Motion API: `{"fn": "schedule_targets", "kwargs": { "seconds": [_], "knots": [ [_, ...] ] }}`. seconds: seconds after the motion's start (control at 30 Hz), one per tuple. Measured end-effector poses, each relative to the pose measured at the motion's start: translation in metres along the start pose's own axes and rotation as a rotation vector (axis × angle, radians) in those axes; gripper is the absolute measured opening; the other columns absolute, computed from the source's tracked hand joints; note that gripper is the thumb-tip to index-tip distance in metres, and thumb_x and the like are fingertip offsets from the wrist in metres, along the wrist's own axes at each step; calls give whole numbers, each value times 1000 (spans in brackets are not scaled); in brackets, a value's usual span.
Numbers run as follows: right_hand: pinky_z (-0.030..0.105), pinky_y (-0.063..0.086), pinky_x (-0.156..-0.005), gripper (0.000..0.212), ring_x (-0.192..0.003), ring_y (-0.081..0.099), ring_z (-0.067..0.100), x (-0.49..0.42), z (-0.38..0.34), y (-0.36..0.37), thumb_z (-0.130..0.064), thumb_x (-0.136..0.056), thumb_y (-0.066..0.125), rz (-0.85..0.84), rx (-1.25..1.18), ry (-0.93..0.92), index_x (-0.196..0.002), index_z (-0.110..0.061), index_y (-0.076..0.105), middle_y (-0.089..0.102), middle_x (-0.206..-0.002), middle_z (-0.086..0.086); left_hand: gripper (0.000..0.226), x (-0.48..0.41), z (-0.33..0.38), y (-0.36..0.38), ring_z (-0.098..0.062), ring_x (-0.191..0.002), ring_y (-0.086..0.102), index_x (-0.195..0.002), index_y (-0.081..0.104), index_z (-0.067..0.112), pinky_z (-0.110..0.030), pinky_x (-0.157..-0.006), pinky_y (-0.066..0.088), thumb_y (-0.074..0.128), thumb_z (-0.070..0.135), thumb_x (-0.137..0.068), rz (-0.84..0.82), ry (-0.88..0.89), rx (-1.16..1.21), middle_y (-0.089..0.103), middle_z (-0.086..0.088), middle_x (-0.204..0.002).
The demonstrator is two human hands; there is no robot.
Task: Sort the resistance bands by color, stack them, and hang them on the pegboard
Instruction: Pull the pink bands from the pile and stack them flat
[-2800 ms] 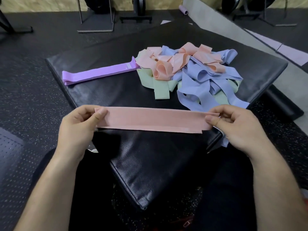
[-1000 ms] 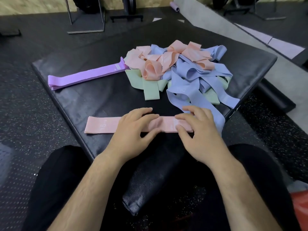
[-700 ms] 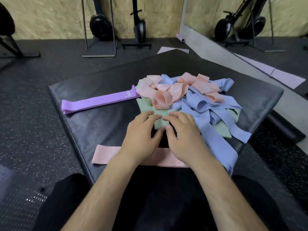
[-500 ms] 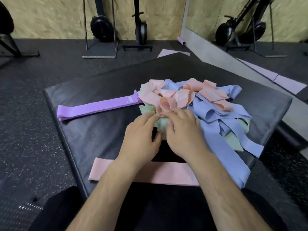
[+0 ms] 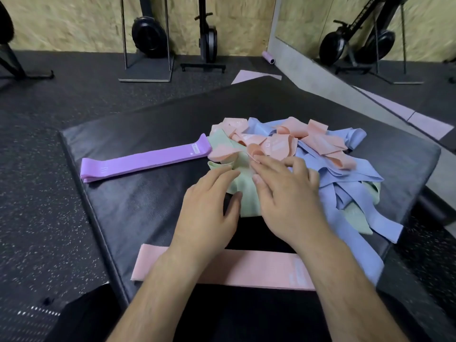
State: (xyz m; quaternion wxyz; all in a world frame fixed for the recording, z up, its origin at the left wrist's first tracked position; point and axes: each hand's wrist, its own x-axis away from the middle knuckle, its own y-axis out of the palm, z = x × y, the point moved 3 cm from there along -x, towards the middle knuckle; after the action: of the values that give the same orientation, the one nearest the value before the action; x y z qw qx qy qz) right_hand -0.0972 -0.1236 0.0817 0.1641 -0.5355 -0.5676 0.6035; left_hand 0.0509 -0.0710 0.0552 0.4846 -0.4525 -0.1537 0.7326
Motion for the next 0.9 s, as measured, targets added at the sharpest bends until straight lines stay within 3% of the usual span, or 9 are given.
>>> {"fn": "schedule_targets", "kwargs": {
  "seconds": [0.13, 0.27, 0.37, 0.43, 0.53, 0.6, 0.67, 0.8, 0.9],
  "knots": [
    [27, 29, -99, 33, -116, 47, 17, 16, -4, -26, -25, -101, 54, 151, -171, -81, -131, -27, 67, 58, -139, -21, 44, 8, 19, -16, -3, -135, 45, -140, 55, 24, -18, -107, 39, 62, 13, -98, 55, -15, 155, 50, 16, -145],
    [23, 37, -109, 35, -125, 49, 7, 41, -7, -54, -20, -101, 55, 177, -342, -133, -134, -20, 66, 60, -137, -14, 51, 21, 20, -21, -5, -128, 51, -143, 47, 33, -16, -99, 43, 68, 30, -96, 71, -91, 268, 46, 23, -138],
    [22, 38, -109, 32, -128, 54, 7, 55, -10, -72, -15, -101, 59, 178, -447, -185, -130, -20, 69, 63, -135, -12, 64, 30, 20, -22, -8, -133, 48, -147, 39, 38, -27, -108, 42, 71, 25, -94, 101, -104, 318, 41, 34, -140],
    [19, 39, -108, 30, -126, 56, 5, 62, -13, -83, -13, -97, 67, 199, -497, -179, -126, -20, 72, 65, -132, -13, 70, 34, 25, -28, -13, -135, 46, -149, 35, 42, -38, -110, 42, 71, 20, -93, 153, -123, 371, 40, 30, -144],
    [18, 44, -102, 30, -121, 58, 1, 72, -17, -98, -14, -89, 77, 208, -594, -96, -118, -22, 75, 68, -124, -18, 54, 37, 45, -38, -15, -133, 50, -142, 48, 37, -40, -108, 44, 65, 14, -96, 109, -41, 403, 50, 22, -141],
    [17, 47, -92, 29, -116, 60, 4, 79, -18, -108, -18, -86, 80, 183, -693, -16, -113, -26, 75, 68, -119, -20, 38, 41, 66, -45, -10, -122, 58, -129, 61, 33, -34, -99, 49, 58, 11, -99, 48, -8, 407, 63, 20, -127],
    [14, 46, -85, 32, -114, 59, 5, 89, -18, -114, -23, -83, 82, 133, -772, 49, -112, -30, 71, 65, -115, -21, 35, 51, 86, -53, -6, -106, 65, -116, 64, 40, -26, -85, 54, 56, 10, -101, 8, -76, 488, 69, 23, -112],
    [24, 52, -92, 37, -115, 61, 11, 116, -22, -112, -21, -78, 86, 72, -977, 105, -109, -27, 68, 63, -113, -18, 24, 89, 108, -59, -5, -92, 68, -106, 65, 35, -19, -71, 52, 57, 13, -100, -17, -187, 701, 73, 15, -98],
    [28, 55, -90, 37, -105, 69, 18, 130, -24, -107, -16, -77, 86, -7, -1162, 137, -107, -25, 68, 64, -114, -10, 7, 112, 107, -59, -6, -63, 59, -103, 55, 27, -16, -55, 46, 61, 27, -99, -106, -238, 885, 68, 7, -81]
  ]
}}
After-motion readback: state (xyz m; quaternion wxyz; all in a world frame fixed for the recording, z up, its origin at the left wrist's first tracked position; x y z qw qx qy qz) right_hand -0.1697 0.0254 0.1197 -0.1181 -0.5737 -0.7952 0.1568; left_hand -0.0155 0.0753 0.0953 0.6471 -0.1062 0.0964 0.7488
